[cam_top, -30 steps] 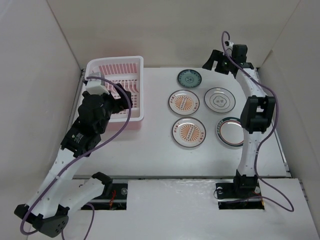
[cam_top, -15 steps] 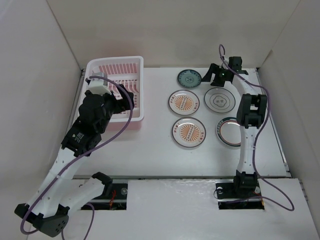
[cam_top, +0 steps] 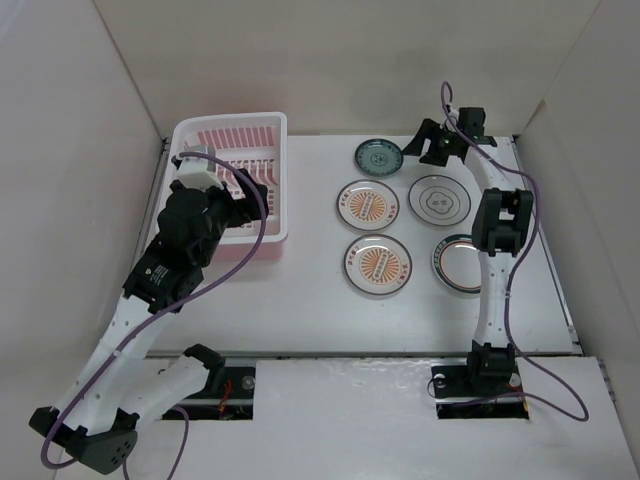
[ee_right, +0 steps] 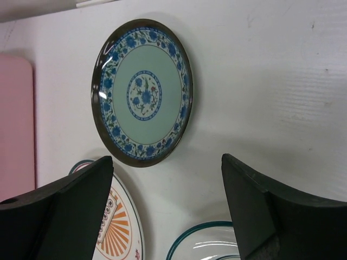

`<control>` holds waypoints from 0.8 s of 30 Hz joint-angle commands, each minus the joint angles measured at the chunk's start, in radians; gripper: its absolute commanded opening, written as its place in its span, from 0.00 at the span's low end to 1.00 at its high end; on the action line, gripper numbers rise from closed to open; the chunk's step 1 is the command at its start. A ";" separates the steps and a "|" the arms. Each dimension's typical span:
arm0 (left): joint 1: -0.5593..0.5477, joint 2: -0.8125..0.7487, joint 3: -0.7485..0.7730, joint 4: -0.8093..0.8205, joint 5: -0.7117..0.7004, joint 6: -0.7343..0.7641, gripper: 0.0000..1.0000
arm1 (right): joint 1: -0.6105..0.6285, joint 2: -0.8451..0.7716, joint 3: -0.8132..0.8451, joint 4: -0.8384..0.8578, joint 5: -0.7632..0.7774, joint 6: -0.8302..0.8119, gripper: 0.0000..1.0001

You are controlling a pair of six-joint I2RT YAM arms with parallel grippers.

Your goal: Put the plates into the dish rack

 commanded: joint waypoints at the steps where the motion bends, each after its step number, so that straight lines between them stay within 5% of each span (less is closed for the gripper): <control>1: -0.005 -0.016 -0.007 0.054 -0.003 0.010 1.00 | 0.015 0.026 0.047 0.031 -0.015 0.039 0.85; 24: -0.005 -0.016 -0.007 0.054 0.006 0.010 1.00 | 0.054 0.089 0.007 0.112 0.040 0.244 0.70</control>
